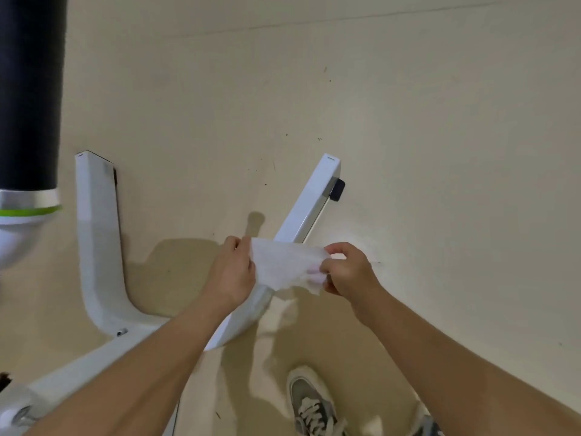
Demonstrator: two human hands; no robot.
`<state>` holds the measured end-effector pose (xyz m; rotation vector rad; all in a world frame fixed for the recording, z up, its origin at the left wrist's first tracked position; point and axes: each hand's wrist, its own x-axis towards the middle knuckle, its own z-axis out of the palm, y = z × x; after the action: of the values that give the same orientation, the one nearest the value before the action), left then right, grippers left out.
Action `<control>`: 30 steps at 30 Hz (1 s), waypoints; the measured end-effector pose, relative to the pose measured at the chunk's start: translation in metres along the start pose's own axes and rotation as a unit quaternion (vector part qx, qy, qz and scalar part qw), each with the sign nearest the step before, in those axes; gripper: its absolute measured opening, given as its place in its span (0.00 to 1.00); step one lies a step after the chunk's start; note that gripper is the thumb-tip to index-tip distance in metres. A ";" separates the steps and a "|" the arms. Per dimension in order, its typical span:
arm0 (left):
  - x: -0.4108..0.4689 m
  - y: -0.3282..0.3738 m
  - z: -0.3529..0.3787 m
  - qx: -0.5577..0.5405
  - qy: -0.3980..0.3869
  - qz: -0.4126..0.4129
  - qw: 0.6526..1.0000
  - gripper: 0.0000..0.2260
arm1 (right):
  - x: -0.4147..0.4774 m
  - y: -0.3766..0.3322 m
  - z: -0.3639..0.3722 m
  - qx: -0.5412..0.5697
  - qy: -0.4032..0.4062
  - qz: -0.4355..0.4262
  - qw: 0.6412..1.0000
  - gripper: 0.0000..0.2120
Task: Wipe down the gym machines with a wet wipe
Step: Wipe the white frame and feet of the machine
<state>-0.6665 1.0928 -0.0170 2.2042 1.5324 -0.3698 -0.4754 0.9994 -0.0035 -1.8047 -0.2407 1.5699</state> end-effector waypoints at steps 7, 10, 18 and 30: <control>0.084 -0.009 0.085 0.003 0.006 -0.069 0.998 0.26 | 0.129 0.057 0.019 0.022 -0.019 0.013 1.000 0.15; 0.107 -0.003 0.134 -0.062 -0.054 -0.072 0.994 0.29 | 0.172 0.078 0.021 -0.032 -0.018 -0.003 0.999 0.13; 0.194 0.035 0.143 0.024 0.029 -0.022 0.999 0.25 | 0.209 0.007 -0.008 -0.617 -0.028 -0.289 0.731 0.24; 0.263 0.112 0.132 0.201 0.147 0.056 0.967 0.34 | 0.263 -0.048 -0.047 -0.523 -0.030 -0.317 0.790 0.26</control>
<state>-0.4651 1.2105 -0.2286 2.7545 1.5778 -0.3566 -0.3536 1.1658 -0.1807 -2.0419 -1.8394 0.9970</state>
